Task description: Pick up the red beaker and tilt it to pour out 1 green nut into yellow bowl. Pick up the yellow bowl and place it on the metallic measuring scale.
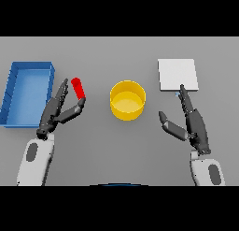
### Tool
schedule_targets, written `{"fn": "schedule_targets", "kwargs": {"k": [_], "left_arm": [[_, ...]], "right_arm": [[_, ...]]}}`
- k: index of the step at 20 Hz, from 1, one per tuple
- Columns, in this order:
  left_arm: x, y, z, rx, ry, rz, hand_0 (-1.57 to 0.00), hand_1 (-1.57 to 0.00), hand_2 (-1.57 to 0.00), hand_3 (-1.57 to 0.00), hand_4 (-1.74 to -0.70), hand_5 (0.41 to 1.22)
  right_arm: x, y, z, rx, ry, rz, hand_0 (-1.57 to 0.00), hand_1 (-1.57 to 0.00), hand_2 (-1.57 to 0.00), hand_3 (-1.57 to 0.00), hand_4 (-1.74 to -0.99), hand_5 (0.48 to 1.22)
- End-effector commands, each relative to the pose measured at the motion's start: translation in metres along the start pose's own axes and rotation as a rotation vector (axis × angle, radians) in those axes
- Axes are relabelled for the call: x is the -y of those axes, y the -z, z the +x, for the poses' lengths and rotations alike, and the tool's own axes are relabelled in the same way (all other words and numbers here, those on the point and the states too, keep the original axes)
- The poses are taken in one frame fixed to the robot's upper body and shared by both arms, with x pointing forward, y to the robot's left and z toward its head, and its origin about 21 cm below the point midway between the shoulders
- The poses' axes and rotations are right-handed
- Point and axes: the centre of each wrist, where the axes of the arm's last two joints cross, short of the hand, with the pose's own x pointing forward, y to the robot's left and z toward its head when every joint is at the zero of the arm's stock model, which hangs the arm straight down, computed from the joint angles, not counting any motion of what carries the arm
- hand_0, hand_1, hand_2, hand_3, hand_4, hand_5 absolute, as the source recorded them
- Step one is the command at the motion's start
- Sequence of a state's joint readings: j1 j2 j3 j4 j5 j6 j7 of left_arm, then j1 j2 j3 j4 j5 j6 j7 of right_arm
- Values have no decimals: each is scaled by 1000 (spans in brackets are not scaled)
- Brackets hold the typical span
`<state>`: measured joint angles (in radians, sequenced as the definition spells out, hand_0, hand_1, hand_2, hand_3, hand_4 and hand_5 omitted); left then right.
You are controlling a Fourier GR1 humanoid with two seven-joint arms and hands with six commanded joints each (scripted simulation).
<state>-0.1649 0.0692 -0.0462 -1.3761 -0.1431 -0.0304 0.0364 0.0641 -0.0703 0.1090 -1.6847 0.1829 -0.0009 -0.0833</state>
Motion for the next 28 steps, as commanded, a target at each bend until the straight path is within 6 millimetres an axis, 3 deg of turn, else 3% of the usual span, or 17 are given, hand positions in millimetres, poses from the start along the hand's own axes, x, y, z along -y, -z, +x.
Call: {"fn": "schedule_targets", "kwargs": {"k": [1, 10, 15, 20, 22, 24, 25, 28], "left_arm": [[-1, 4, -1, 23, 0, -4, 1, 1, 1, 1, -1180, 636], [13, 52, 6, 7, 60, -23, 1, 1, 1, 1, -1196, 664], [14, 67, 4, 12, 44, -3, 1, 1, 1, 1, -1228, 687], [21, 74, -11, 51, -65, 17, -4, -7, -54, -37, -1328, 738], [29, 75, -11, 72, -80, 33, -207, -230, -287, -254, -1401, 787], [35, 77, -13, 63, -63, 81, -551, -588, -662, -728, -1471, 943], [38, 81, -10, 42, -28, 85, -755, -783, -844, -884, -1519, 999], [39, 82, -10, 80, 32, 66, -1153, -1168, -1199, -1108, -1615, 1107]], "right_arm": [[-3, -1, 1, 14, 0, 3, 1, 1, 1, 1, -1229, 626], [-2, -4, 0, 12, 4, -3, 1, 1, 1, 1, -1233, 634], [0, -4, 1, -5, -1, -15, 1, 1, 1, 1, -1242, 642], [6, -5, -1, -9, 7, -24, 1, 1, 1, 1, -1244, 644], [4, -5, 0, 2, 2, -29, 1, 1, 1, 1, -1240, 645], [5, -2, 3, 2, -2, -31, 1, 1, 1, 1, -1237, 648], [3, 0, 4, -5, 2, -26, 1, 1, 1, 1, -1239, 648], [2, -7, 2, 8, -6, -24, 1, 1, 1, 1, -1241, 650]]}}
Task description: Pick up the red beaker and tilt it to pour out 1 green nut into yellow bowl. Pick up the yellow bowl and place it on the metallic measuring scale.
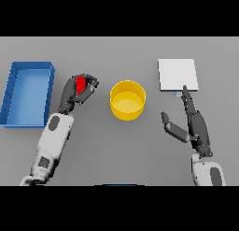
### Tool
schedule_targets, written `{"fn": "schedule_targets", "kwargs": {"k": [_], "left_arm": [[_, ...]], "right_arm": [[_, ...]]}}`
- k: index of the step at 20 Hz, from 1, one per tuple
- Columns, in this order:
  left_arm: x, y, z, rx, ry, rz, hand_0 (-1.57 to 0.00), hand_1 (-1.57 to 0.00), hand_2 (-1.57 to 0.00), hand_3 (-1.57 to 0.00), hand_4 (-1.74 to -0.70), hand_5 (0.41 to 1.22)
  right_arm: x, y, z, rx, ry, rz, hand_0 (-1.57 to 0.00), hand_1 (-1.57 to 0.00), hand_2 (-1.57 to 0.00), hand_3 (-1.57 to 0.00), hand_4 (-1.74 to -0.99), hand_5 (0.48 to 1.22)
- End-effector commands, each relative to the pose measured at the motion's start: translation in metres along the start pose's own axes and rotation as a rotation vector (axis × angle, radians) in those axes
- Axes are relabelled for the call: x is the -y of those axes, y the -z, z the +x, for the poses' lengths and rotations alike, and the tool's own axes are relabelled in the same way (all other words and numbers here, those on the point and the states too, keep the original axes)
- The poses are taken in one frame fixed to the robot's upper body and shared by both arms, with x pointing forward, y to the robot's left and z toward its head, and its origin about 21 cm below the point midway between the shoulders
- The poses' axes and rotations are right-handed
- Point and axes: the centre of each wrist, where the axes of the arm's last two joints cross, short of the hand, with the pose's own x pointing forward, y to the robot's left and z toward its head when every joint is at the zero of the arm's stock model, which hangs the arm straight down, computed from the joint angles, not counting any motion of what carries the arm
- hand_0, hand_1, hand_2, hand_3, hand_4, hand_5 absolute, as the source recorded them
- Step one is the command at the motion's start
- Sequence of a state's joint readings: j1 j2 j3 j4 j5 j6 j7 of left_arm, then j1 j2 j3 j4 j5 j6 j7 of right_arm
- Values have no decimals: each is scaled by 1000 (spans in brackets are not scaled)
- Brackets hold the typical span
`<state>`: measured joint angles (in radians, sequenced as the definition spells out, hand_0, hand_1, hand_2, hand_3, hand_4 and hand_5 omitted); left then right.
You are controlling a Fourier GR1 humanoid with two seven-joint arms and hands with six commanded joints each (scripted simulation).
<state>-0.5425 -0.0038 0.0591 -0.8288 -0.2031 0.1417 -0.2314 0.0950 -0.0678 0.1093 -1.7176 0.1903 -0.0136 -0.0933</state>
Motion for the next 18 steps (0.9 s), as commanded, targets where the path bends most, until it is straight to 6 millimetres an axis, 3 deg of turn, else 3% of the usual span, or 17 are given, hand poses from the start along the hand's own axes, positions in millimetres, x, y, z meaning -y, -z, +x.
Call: {"fn": "schedule_targets", "kwargs": {"k": [1, 4, 7, 12, 18], "left_arm": [[0, 1, 3, -10, -8, -2, -1237, -1248, -1273, -1154, -1636, 1130], [0, 0, 3, -13, -1, 3, -1400, -1406, -1419, -1357, -1542, 1174], [-2, 2, 12, 36, -115, -10, -1483, -1486, -1493, -1462, -1639, 1157], [-16, 6, 36, 107, -156, -24, -1542, -1543, -1545, -1535, -1708, 1132], [-26, 17, 57, 122, -36, -80, -1556, -1557, -1558, -1553, -1724, 1135]], "right_arm": [[-2, 3, 2, -4, 2, 2, 1, 1, 1, 1, -1242, 650], [3, 4, -1, -11, 23, 7, 1, 1, 1, 1, -1255, 644], [2, 3, 0, -10, 14, 2, 1, 1, 1, 1, -1248, 645], [1, 2, -4, -4, -3, 11, 1, 1, 1, 1, -1228, 645], [-1, 0, -5, 24, -39, 4, 1, 1, 1, 1, -1219, 660]]}}
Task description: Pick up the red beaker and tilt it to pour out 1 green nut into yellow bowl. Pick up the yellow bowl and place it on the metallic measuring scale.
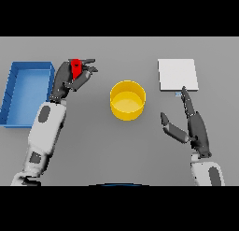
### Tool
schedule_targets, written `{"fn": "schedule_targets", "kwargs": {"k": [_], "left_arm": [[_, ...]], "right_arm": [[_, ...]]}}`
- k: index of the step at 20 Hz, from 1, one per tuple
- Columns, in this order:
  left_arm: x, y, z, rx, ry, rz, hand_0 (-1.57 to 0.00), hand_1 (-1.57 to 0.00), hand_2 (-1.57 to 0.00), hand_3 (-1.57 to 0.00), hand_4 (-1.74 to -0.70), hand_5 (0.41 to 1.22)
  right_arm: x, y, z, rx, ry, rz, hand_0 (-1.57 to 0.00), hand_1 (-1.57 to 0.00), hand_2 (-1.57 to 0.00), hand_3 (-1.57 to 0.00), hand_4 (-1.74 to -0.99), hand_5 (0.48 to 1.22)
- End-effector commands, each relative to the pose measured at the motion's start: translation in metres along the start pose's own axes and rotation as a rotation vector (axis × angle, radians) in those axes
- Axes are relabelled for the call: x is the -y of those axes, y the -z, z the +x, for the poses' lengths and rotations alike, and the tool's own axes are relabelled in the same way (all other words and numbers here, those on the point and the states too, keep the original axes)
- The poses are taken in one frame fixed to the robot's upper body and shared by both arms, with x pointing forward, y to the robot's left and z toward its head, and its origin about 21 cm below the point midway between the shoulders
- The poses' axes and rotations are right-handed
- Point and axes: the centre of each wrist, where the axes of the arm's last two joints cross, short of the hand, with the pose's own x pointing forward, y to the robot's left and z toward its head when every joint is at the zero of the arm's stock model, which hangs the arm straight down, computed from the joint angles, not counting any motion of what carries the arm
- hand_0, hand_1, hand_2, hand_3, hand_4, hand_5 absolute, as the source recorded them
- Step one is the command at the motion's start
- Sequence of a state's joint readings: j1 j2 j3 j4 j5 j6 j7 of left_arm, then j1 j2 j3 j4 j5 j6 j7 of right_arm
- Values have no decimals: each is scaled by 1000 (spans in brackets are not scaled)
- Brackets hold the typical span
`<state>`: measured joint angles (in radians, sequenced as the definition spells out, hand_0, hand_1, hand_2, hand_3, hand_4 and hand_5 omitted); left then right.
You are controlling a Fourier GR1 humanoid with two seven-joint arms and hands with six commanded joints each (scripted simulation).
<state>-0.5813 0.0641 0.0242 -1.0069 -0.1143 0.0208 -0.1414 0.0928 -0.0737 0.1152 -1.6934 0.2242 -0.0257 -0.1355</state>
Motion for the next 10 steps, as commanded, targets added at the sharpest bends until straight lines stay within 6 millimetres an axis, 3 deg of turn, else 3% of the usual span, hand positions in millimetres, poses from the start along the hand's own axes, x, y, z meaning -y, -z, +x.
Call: {"fn": "schedule_targets", "kwargs": {"k": [1, 6, 10], "left_arm": [[-2, 1, 1, 0, 19, -7, -1556, -1557, -1558, -1553, -1724, 1138], [-8, 12, 22, 5, 265, -97, -1565, -1565, -1566, -1563, -1734, 1124], [4, 19, 44, 3, 519, -210, -1569, -1569, -1569, -1568, -1738, 1127]], "right_arm": [[1, 0, 0, 11, 3, -5, 1, 1, 1, 1, -1219, 661], [1, 6, 1, -21, -11, -1, 1, 1, 1, 1, -1199, 658], [6, 1, 3, -9, -18, 8, 1, 1, 1, 1, -1183, 663]]}}
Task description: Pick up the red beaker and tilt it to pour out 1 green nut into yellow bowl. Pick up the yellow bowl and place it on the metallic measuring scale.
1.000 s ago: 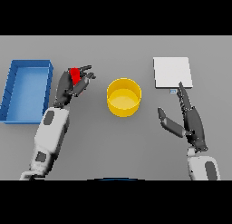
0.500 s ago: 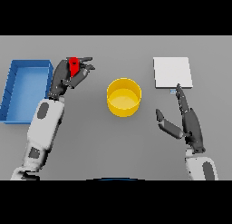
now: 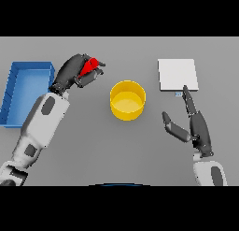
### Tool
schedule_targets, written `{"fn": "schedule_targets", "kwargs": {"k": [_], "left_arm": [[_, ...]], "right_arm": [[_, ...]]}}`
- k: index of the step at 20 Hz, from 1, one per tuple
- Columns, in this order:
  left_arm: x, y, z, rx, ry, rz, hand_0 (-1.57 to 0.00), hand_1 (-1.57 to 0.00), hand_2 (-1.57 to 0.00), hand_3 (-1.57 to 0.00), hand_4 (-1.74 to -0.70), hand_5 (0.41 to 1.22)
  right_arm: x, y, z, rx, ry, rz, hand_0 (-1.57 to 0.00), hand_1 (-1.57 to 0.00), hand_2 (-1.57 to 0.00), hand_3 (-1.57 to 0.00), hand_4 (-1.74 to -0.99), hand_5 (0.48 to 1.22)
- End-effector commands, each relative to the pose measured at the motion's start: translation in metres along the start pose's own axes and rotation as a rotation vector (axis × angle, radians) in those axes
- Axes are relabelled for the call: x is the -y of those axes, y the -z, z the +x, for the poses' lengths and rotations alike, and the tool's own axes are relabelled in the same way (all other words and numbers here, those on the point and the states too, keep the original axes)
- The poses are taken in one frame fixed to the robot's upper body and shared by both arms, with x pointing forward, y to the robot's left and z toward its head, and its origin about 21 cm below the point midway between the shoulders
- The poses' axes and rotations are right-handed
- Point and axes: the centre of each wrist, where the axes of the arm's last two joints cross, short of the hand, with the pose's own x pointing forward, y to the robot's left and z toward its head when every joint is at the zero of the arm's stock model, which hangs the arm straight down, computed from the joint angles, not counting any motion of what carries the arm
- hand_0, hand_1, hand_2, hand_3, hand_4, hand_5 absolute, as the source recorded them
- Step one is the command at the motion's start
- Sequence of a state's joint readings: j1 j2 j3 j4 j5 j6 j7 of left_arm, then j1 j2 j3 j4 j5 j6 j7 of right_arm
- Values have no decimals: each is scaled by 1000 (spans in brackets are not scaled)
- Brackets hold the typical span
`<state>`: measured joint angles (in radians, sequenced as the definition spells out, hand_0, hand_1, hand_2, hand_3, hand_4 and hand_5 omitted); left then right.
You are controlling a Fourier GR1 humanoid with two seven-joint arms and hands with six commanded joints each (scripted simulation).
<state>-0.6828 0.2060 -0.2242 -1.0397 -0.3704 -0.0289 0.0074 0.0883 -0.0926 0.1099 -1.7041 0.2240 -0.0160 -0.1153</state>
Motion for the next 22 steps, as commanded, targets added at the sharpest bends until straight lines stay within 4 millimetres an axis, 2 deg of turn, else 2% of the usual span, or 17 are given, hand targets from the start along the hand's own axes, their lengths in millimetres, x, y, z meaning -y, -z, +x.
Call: {"fn": "schedule_targets", "kwargs": {"k": [1, 6, 9, 10, 13, 17, 22], "left_arm": [[0, 3, 7, 3, 66, -21, -1569, -1569, -1569, -1569, -1739, 1129], [8, 17, 35, 19, 425, -140, -1570, -1570, -1570, -1570, -1740, 1174], [15, 22, 44, 27, 619, -225, -1571, -1571, -1571, -1571, -1741, 1197], [17, 27, 51, 19, 688, -250, -1571, -1571, -1571, -1571, -1689, 1202], [15, 35, 64, 49, 874, -330, -1571, -1571, -1571, -1383, -1710, 1211], [20, 46, 77, 95, 1075, -428, -1571, -1571, -1571, -1295, -1719, 1217], [30, 55, 91, 186, 1265, -509, -1571, -1571, -1571, -1480, -1729, 1220]], "right_arm": [[-1, 1, 0, -12, 4, 6, 1, 1, 1, 1, -1178, 663], [-4, 3, 4, -17, 28, 9, 1, 1, 1, 1, -1183, 671], [-5, 1, 4, -20, 34, 1, 1, 1, 1, 1, -1187, 676], [-6, -1, 4, -16, 30, 2, 1, 1, 1, 1, -1191, 675], [-4, -5, 4, -31, 56, -5, 1, 1, 1, 1, -1195, 671], [-9, -1, 2, -58, 102, -8, 1, 1, 1, 1, -1206, 639], [-7, -4, 3, -29, 69, -24, 1, 1, 1, 1, -1214, 600]]}}
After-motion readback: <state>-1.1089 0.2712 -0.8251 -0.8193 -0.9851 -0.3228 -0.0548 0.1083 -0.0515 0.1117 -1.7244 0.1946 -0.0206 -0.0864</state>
